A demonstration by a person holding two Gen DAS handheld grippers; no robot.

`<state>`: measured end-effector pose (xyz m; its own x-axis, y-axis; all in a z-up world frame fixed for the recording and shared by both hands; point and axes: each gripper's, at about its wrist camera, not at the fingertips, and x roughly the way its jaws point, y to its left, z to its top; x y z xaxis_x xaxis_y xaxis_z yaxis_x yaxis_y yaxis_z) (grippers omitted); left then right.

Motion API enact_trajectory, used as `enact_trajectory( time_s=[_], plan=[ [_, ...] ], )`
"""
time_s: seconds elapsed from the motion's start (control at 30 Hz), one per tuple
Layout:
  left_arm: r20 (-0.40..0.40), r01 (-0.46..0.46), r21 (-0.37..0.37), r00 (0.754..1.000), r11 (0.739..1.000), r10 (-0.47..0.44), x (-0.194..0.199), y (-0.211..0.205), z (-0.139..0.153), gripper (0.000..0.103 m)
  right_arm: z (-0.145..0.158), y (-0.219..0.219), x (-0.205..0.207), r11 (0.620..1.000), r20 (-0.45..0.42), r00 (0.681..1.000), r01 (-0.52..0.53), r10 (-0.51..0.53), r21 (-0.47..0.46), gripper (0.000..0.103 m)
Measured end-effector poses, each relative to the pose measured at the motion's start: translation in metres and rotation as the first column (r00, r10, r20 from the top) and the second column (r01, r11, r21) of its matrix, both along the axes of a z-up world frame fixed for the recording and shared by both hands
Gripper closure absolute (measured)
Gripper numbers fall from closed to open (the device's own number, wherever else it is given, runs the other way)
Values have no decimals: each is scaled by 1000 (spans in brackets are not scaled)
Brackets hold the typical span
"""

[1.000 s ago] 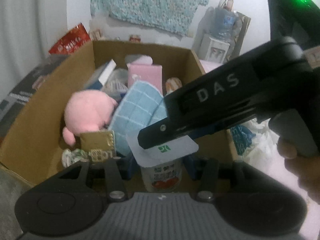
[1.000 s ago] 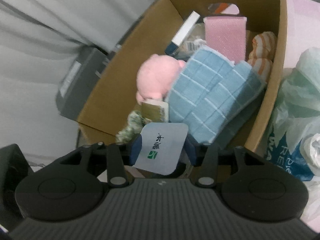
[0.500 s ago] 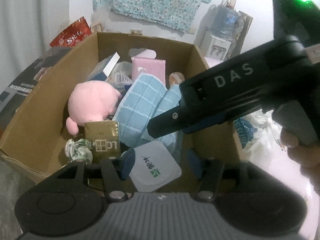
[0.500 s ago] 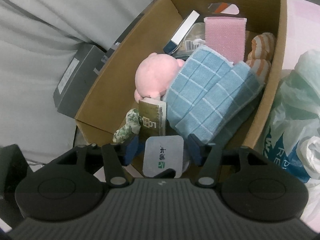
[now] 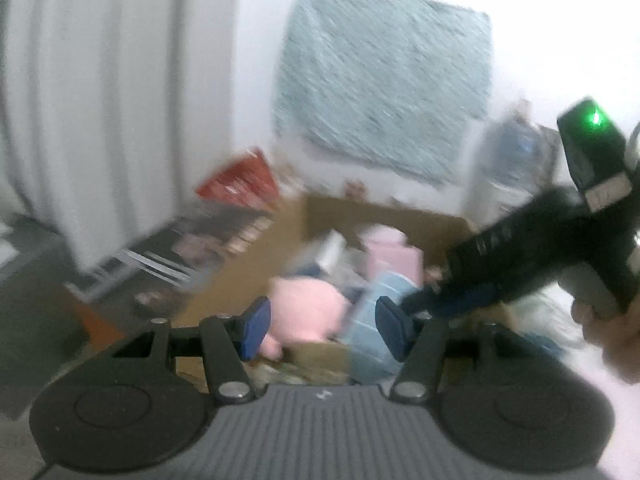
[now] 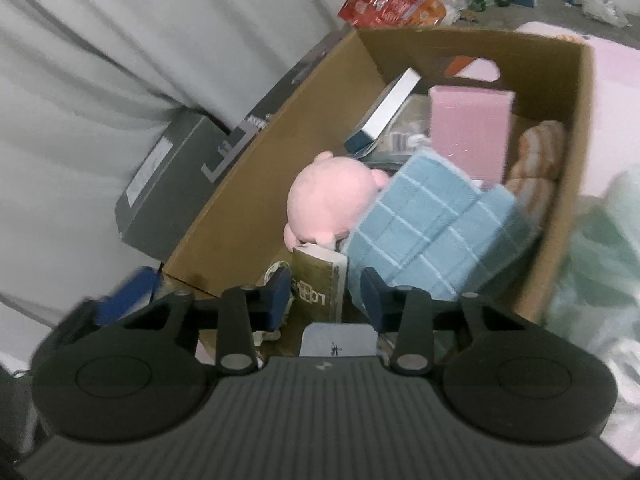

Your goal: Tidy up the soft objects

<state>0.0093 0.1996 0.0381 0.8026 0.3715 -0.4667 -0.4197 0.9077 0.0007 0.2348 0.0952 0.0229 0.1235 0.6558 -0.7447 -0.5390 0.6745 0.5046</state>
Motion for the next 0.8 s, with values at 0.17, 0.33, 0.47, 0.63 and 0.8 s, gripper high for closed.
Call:
enact_trajectory(
  time_s=[0.17,0.33,0.47,0.63,0.8],
  plan=[
    [40,-109,32,993,994,107,-15,16,3,44,-24,47,13,998,-43,998,-56,55,-33,73],
    [34,-180,21,983,983,179,-22,32,-1,44,-51,95,19,990,-34,995,-97,93,-105,78],
    [31,-202,23,979,979,201,-34,40,-7,44,-72,107,18,980,-68,991,-123,113,-157,79],
    [31,-193,36,981,980,192,-36,40,-13,44,-86,109,5,956,-93,980,-192,175,-221,80],
    [28,-172,34,985,984,171,-34,36,-15,40,-60,91,18,981,-85,988,-140,129,-133,78]
  ],
)
